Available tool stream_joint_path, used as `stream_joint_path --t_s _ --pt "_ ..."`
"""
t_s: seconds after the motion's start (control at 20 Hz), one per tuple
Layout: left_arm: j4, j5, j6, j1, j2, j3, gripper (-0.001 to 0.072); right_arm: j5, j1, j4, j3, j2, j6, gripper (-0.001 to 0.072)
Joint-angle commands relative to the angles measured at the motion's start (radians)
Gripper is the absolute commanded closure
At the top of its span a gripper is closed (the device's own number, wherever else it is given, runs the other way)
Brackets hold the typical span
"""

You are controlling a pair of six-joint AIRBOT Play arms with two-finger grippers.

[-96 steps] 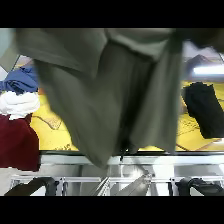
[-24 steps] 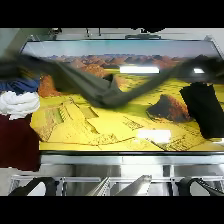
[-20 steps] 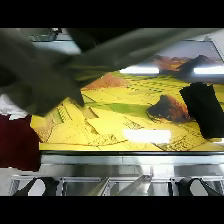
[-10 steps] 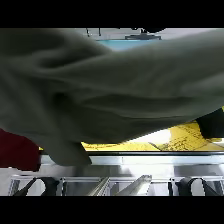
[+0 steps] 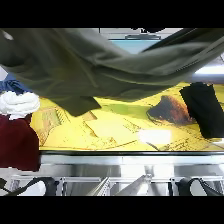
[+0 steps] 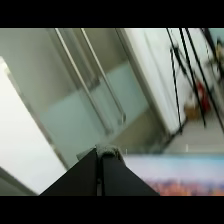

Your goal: Fold the shirts.

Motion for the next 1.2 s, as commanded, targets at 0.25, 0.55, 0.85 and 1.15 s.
stream_joint_path --t_s 0.25,0.55,0.85,1.15 --pt "-0.098 -0.025 0.073 0.089 0.285 0.002 0.0680 0.008 -0.026 0.206 0.003 0.164 -0.142 0.0699" --pt "-0.085 -0.046 0.050 0.325 0.325 0.002 0.0679 -0.150 -0.108 -0.014 -0.001 0.267 -0.146 0.0699" --pt "0.564 -0.066 -0.017 -0.163 -0.006 0.002 0.0681 -0.114 0.137 -0.139 -0.083 -0.040 -0.158 0.0699" --pt "0.741 0.063 -0.007 -0.294 -0.494 0.002 0.0682 -0.473 0.383 -0.294 -0.178 -0.506 -0.185 0.0699"
